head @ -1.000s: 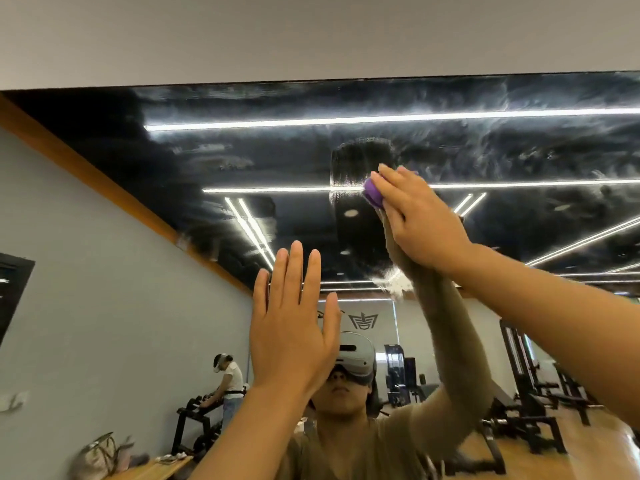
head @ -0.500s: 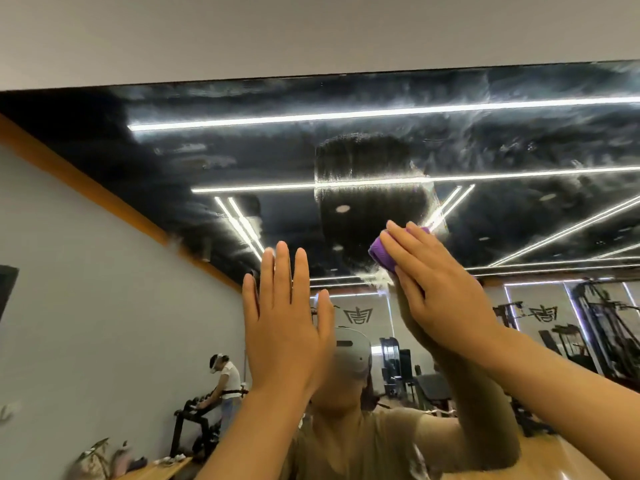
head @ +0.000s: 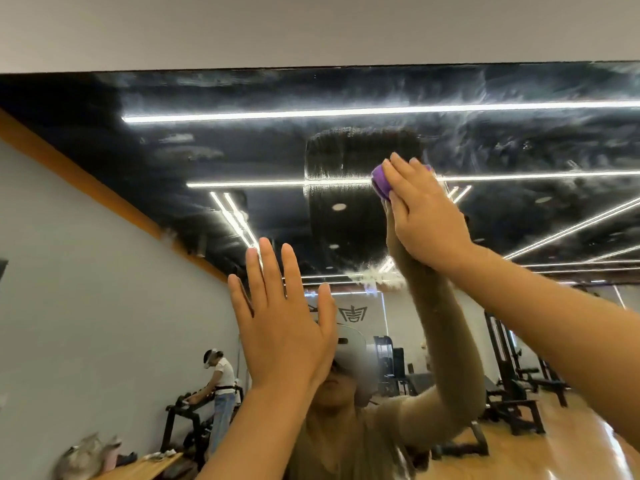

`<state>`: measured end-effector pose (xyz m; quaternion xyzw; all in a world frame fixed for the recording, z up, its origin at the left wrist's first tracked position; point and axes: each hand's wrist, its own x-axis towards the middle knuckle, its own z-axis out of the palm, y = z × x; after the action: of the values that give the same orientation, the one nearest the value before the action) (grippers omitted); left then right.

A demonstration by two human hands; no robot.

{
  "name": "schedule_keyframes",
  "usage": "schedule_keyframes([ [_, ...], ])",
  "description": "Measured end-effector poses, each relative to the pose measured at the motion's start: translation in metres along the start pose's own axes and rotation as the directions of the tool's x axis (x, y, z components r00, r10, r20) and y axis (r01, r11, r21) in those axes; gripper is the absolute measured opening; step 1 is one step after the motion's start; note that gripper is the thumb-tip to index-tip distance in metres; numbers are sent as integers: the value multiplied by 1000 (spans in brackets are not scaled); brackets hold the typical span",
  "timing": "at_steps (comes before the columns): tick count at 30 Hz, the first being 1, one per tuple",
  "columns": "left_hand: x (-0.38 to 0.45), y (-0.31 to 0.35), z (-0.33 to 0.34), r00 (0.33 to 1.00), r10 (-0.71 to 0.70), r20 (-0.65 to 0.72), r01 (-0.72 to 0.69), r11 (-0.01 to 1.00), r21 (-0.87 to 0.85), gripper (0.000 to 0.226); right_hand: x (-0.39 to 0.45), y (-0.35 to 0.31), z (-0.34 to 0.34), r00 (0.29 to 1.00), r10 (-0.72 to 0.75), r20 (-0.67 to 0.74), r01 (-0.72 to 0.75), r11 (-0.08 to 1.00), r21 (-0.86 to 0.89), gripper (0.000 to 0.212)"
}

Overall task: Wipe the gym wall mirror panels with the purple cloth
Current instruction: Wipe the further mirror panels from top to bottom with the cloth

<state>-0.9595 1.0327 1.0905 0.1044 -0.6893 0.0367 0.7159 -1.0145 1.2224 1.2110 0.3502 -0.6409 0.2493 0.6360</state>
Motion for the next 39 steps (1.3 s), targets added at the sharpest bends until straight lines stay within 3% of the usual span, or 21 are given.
schedule_keyframes([
  [6,0,2,2,1000,-5,-3,5,1000,-7,72,-99,11,-5,997,-40,64,39,999,12,50],
  [17,-5,1,10,998,17,-55,-17,1000,4,72,76,33,-21,991,130,-15,-131,989,-66,50],
  [21,-6,0,10,999,8,-40,-8,1000,0,72,58,38,-20,999,41,-7,-42,996,-81,51],
  [29,-6,3,9,999,-12,-36,10,998,-54,71,-88,53,-31,987,2,159,2,1000,-24,55],
  [36,-11,17,7,999,-48,-15,45,987,-153,59,-67,57,-33,987,9,160,-4,999,-32,55],
  [39,-10,31,5,1000,-1,1,1,989,-149,56,-29,62,-35,990,26,136,-22,999,-31,53],
])
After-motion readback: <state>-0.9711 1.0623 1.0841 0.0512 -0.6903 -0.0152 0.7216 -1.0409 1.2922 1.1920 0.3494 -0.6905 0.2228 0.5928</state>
